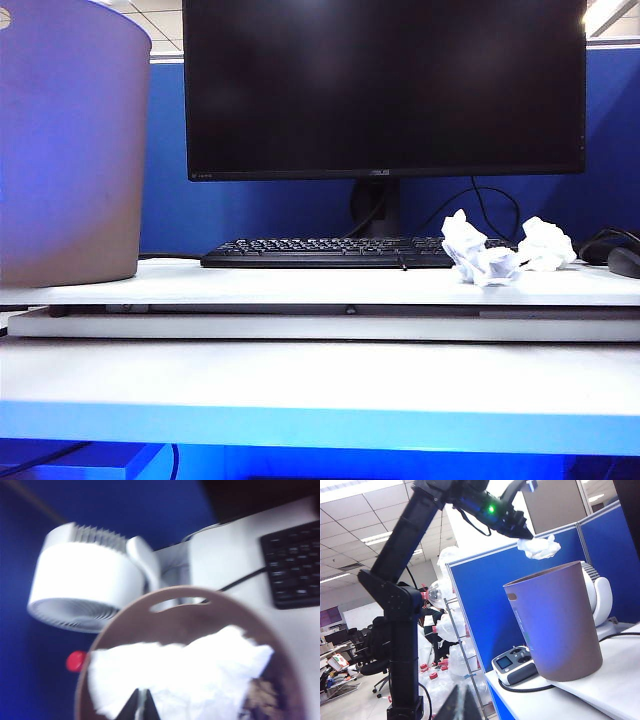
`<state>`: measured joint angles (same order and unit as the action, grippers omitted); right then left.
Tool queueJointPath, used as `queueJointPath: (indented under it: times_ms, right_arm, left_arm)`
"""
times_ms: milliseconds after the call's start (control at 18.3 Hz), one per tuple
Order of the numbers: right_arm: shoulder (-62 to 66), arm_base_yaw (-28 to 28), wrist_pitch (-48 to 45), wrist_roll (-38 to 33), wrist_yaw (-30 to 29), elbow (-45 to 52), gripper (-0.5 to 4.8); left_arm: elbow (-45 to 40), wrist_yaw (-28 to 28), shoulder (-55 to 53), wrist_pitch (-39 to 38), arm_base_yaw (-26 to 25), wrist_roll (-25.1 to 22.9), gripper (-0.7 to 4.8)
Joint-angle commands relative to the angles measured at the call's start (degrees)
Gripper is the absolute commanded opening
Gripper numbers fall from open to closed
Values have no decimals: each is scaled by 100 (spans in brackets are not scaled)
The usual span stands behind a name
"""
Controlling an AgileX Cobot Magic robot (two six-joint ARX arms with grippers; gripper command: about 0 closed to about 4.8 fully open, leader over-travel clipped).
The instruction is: Pick up all paper balls from the table and place them in the pink trash can.
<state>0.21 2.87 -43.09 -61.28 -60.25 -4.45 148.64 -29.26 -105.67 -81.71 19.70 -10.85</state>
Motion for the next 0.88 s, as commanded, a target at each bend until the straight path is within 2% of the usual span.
queueJointPath:
  times_ms: [55, 328, 383, 438, 492, 711, 766, 821, 875]
  right_arm:
    - [-9, -11, -175, -28, -4, -22, -5]
    - [-9, -9, -177, -28, -7, -22, -5]
    - [-9, -9, -179, -31, -7, -22, -5]
    - [-9, -9, -179, -28, -4, -22, -5]
    - [-9, -9, -177, -28, -4, -22, -5]
    - [-9, -7, -177, -26, 11, -20, -5]
    - [-9, -4, -177, -26, 13, -20, -5]
    - [-9, -4, -177, -24, 17, -20, -5]
    - [-9, 0, -173, -24, 63, -20, -5]
  left_arm:
    - [7, 238, 26, -24, -223, 50, -6]
    - [7, 420, 26, 46, -258, 76, -3]
    - [7, 470, 26, 79, -258, 74, 43]
    - [7, 507, 26, 81, -258, 76, 142]
    - [7, 507, 24, 79, -258, 81, 204]
    - [7, 498, 33, 79, -258, 83, 257]
    - [7, 599, 33, 103, -258, 122, 257]
    - [7, 898, 33, 142, -258, 184, 256]
    - [7, 1521, 33, 188, -258, 234, 256]
